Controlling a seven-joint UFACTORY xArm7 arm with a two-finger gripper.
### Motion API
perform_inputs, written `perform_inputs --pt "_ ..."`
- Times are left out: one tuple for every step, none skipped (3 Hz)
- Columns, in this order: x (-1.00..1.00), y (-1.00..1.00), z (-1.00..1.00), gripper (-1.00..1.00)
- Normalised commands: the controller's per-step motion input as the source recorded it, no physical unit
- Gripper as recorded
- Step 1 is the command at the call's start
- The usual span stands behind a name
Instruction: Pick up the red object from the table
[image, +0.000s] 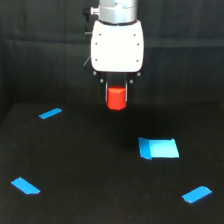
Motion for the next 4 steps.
perform_inputs --pt "-0.01 0.00 0.05 -1.00" --pt "0.02 -0.06 0.12 -0.98" --pt "0.00 -0.01 0.03 -1.00" --pt "0.08 -0.11 -0.02 -1.00"
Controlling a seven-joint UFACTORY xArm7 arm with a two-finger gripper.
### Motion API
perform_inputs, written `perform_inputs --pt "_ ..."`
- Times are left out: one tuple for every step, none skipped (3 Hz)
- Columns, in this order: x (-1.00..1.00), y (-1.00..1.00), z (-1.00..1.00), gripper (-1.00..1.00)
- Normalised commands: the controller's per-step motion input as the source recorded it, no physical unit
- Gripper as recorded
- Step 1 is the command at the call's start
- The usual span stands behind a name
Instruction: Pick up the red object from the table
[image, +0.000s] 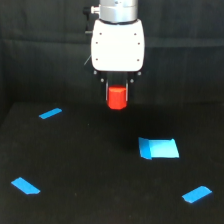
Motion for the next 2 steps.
perform_inputs --pt "0.14 -0.09 0.09 -1.00" --pt "-0.07 -0.06 0.06 -0.99"
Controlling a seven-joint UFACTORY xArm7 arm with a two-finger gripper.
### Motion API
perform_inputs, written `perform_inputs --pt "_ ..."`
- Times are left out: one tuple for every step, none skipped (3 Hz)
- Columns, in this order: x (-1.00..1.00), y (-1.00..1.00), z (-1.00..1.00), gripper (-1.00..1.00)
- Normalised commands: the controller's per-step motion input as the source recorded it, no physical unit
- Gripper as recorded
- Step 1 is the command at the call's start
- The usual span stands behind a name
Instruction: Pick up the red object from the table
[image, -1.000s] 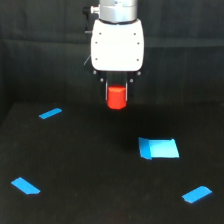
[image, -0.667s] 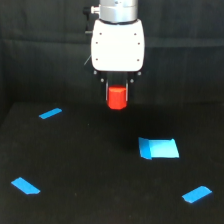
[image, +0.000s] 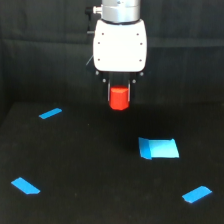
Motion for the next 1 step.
perform_inputs --pt "-0.01 -0.03 0.06 -0.93"
